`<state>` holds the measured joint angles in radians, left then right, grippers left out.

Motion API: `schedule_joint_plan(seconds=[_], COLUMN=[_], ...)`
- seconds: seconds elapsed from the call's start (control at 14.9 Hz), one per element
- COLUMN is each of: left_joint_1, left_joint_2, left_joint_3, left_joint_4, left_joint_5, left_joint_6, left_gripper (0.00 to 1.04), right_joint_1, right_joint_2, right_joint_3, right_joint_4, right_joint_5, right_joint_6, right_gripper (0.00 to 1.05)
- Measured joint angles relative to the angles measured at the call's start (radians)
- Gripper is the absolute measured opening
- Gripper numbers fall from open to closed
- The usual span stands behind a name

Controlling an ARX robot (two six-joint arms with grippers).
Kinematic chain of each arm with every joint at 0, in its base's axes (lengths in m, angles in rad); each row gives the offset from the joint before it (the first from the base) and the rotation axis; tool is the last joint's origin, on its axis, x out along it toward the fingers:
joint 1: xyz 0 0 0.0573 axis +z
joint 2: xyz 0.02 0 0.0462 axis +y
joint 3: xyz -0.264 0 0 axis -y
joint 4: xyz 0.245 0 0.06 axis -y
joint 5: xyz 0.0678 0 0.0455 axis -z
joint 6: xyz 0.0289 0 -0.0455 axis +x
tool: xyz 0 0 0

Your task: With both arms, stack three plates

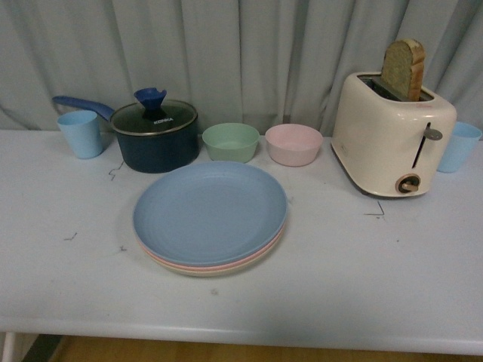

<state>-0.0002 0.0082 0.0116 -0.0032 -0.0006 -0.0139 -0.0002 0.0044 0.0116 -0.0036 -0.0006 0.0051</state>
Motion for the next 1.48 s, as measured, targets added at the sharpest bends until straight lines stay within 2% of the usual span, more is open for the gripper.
schedule_joint_plan(seconds=[0.13,0.2,0.27,1.48], left_joint_1=[0.0,0.0,0.0,0.0], left_joint_2=[0.0,0.0,0.0,0.0], left_joint_3=[0.0,0.0,0.0,0.0], left_joint_4=[0.0,0.0,0.0,0.0], left_joint_5=[0.0,0.0,0.0,0.0], left_joint_6=[0.0,0.0,0.0,0.0], left_gripper=[0.98,0.98,0.98,0.98], right_joint_1=[0.0,0.0,0.0,0.0], right_joint_2=[0.0,0.0,0.0,0.0], right_joint_3=[0.0,0.0,0.0,0.0], right_joint_4=[0.0,0.0,0.0,0.0], right_joint_5=[0.0,0.0,0.0,0.0], right_joint_6=[0.0,0.0,0.0,0.0], right_gripper=[0.6,0.87,0.98,0.98])
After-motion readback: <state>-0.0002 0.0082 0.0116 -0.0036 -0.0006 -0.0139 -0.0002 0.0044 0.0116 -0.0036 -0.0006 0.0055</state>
